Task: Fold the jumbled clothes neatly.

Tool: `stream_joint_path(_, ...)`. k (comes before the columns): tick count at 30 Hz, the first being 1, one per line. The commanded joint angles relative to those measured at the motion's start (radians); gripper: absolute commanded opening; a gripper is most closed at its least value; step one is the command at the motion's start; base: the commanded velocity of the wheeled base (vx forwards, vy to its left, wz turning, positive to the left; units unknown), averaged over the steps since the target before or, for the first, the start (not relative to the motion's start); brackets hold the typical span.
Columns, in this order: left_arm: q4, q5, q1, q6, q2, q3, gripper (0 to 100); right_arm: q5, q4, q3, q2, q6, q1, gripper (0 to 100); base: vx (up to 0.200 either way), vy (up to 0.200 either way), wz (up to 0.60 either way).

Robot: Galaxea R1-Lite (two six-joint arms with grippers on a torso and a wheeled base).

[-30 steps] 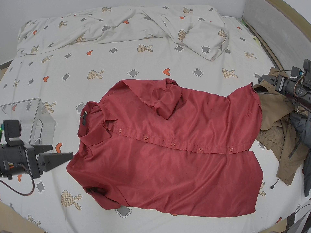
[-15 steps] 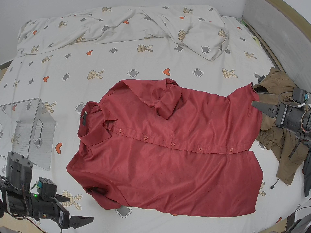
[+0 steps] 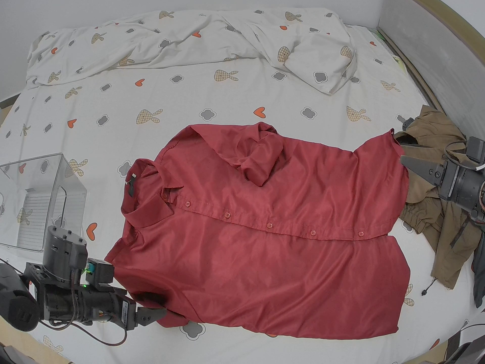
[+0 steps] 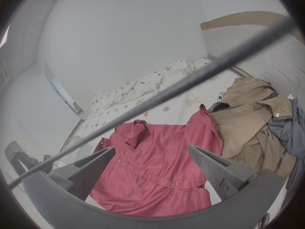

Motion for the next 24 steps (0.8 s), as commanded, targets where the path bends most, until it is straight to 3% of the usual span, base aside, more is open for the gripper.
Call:
stream_joint_path(1,-0.065,0.039,-0.002,-0.008,0.148,0.006,100,0.000,0.000,0.001,-0.020,0.000,-0.001,100,0.000,0.000,0.00)
stream_joint_path(12,-0.140,0.042,-0.010,-0.013,0.183,0.011,100,0.002,0.000,0.005,-0.020,0.000,0.002,100,0.000,0.000,0.00)
stream_joint_path(13,-0.152,0.042,-0.010,-0.013,0.183,0.014,0,0.002,0.000,0.005,-0.020,0.000,0.004,100,0.000,0.000,0.00)
stream_joint_path(24,-0.154,0.042,-0.018,-0.016,0.067,0.059,0,0.002,0.000,0.007,-0.017,0.000,0.005,100,0.000,0.000,0.00)
